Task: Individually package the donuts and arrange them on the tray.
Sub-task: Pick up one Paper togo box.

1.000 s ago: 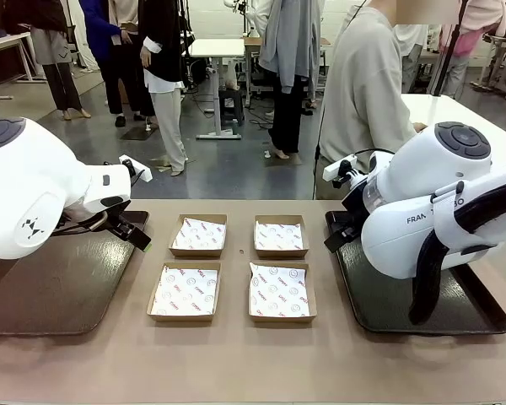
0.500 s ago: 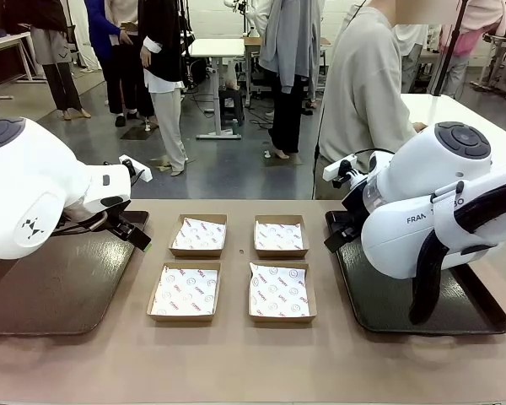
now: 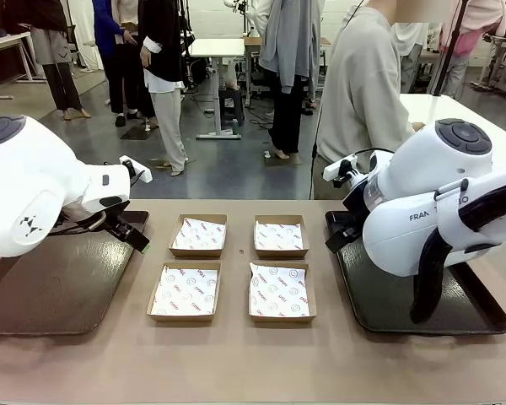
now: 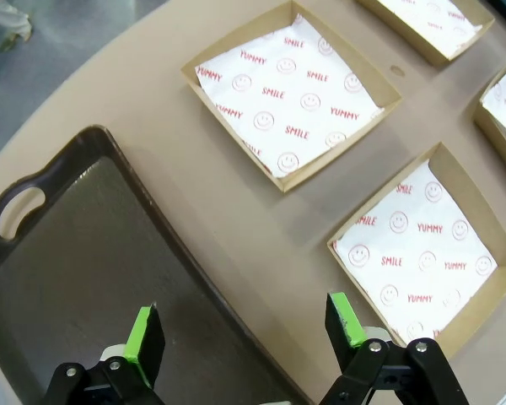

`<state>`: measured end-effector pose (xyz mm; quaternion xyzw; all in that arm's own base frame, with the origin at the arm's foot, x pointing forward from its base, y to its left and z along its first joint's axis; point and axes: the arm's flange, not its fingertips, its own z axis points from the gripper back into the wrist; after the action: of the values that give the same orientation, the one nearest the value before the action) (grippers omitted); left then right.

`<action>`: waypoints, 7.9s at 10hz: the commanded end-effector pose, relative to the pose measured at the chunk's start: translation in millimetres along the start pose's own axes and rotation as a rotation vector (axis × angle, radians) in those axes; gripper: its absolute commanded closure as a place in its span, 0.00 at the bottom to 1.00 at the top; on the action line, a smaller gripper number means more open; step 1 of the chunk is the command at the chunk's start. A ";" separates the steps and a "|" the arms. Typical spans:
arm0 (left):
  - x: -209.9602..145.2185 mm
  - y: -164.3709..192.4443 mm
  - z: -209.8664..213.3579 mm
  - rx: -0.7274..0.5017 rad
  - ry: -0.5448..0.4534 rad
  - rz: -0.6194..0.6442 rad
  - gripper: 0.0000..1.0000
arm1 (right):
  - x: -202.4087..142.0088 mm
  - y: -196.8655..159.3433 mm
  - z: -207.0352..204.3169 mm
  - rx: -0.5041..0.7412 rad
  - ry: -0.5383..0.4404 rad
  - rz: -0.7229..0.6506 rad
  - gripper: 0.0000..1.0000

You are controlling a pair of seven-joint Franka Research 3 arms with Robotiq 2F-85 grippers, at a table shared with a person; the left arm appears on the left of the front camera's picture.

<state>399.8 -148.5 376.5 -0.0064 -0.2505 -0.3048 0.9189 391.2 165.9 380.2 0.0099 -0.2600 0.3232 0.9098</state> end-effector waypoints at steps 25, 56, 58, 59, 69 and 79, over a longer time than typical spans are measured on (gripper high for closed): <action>-188.0 187.5 119.2 -1.155 -0.166 1.003 0.00 | -276.0 -157.0 128.0 1.032 -0.346 -0.875 0.00; -204.1 193.9 117.5 -1.126 -0.164 1.069 0.00 | -278.8 -184.2 132.8 1.016 -0.356 -0.921 0.00; -204.1 193.9 117.5 -1.126 -0.164 1.069 0.00 | -250.3 -182.1 141.2 0.997 -0.270 -0.877 0.00; -204.1 193.9 117.5 -1.126 -0.164 1.069 0.00 | -208.1 -178.8 154.8 0.966 -0.155 -0.819 0.00; -204.1 193.9 117.5 -1.126 -0.164 1.069 0.00 | 13.6 1.0 34.7 0.290 0.376 -0.688 0.00; -204.1 193.9 117.5 -1.126 -0.164 1.069 0.00 | 15.4 50.6 17.8 0.179 0.405 -0.644 0.00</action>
<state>315.8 140.8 409.0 -0.6094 -0.0872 0.0963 0.7821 364.0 211.8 394.2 0.1102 -0.0288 0.0344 0.9929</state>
